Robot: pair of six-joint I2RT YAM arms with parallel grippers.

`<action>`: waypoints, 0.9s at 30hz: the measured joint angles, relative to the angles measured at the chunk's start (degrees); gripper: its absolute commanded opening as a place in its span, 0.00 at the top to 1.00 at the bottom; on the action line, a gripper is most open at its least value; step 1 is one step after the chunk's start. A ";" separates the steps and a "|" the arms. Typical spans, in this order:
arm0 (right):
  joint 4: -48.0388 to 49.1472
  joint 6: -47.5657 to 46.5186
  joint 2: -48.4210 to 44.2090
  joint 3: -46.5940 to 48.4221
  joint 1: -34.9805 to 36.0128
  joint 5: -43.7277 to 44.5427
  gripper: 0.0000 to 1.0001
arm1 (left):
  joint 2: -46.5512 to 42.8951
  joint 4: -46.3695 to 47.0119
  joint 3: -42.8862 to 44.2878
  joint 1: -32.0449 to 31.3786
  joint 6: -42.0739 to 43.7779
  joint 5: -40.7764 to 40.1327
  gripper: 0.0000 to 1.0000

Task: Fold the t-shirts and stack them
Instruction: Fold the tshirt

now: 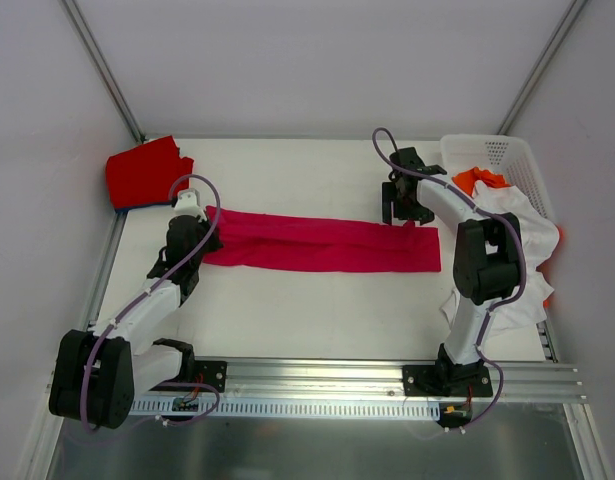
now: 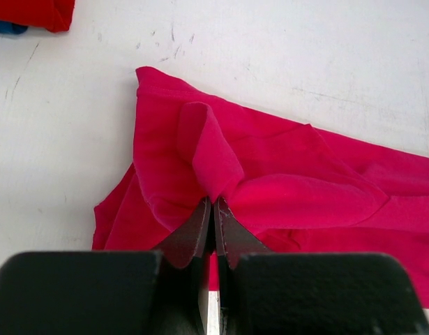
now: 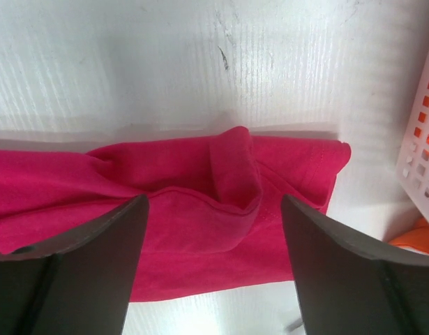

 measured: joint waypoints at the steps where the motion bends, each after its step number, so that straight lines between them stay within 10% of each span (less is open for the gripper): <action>1: -0.13 -0.09 0.00 0.00 0.02 -0.07 0.26 | 0.17 0.04 0.00 0.00 -0.02 0.00 1.00; 16: 0.46 0.09 1.18 -1.44 0.04 -1.07 0.99 | 1.07 0.04 0.00 0.00 0.00 -0.96 1.00; 27: -0.61 0.20 2.38 0.13 -0.04 -1.09 0.99 | 1.27 -0.76 0.72 0.00 0.04 -1.22 1.00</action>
